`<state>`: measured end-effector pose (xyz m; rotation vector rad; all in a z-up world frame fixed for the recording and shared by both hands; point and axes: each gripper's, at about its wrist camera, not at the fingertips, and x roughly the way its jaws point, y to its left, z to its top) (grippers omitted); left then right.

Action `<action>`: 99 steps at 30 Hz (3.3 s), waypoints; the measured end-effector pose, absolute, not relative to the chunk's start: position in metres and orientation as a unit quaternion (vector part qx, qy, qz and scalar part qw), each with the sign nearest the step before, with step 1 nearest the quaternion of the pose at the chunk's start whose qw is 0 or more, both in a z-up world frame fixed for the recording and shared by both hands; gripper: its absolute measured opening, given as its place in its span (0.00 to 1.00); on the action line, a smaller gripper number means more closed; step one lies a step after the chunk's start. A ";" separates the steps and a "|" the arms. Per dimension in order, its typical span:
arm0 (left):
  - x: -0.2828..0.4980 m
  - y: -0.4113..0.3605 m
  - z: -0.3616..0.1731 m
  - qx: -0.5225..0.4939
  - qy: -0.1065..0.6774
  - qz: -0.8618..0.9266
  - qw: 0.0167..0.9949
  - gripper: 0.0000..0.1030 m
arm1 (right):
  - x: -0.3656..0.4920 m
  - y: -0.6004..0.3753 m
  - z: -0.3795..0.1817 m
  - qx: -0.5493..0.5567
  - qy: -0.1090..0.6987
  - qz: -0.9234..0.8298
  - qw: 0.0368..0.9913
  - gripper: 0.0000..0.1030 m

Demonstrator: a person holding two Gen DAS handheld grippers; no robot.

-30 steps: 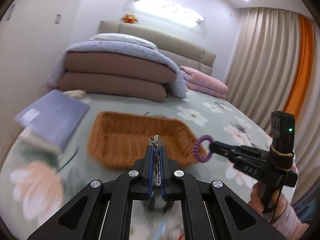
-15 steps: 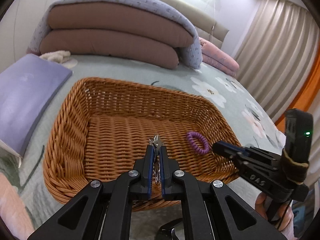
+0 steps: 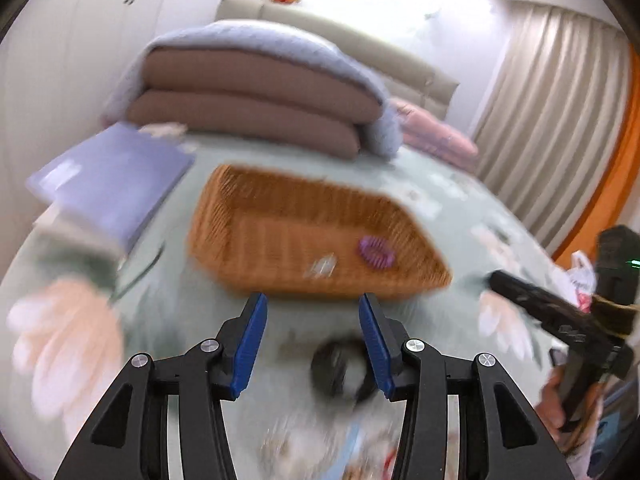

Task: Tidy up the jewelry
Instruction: 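Grasp the silver earring with the right gripper while the left gripper grasps the watch-face ring, then carry the earring and ring into the wicker basket and release both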

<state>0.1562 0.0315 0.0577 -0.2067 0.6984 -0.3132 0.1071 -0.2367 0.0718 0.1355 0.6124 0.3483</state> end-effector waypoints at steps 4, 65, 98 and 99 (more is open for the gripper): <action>0.127 0.047 0.030 -0.110 0.373 -0.136 0.911 0.48 | 0.080 -0.218 0.046 0.049 0.323 0.190 0.926 0.32; 0.122 0.023 -0.025 0.008 0.411 -0.148 0.900 0.21 | 0.145 -0.184 -0.017 -0.036 0.402 0.078 0.911 0.13; 0.176 0.013 0.106 -0.045 0.276 -0.187 0.942 0.21 | 0.162 -0.206 0.132 0.051 0.221 0.172 0.959 0.13; 0.189 0.010 0.105 -0.047 0.278 -0.185 0.941 0.21 | 0.175 -0.205 0.128 0.058 0.227 0.180 0.955 0.13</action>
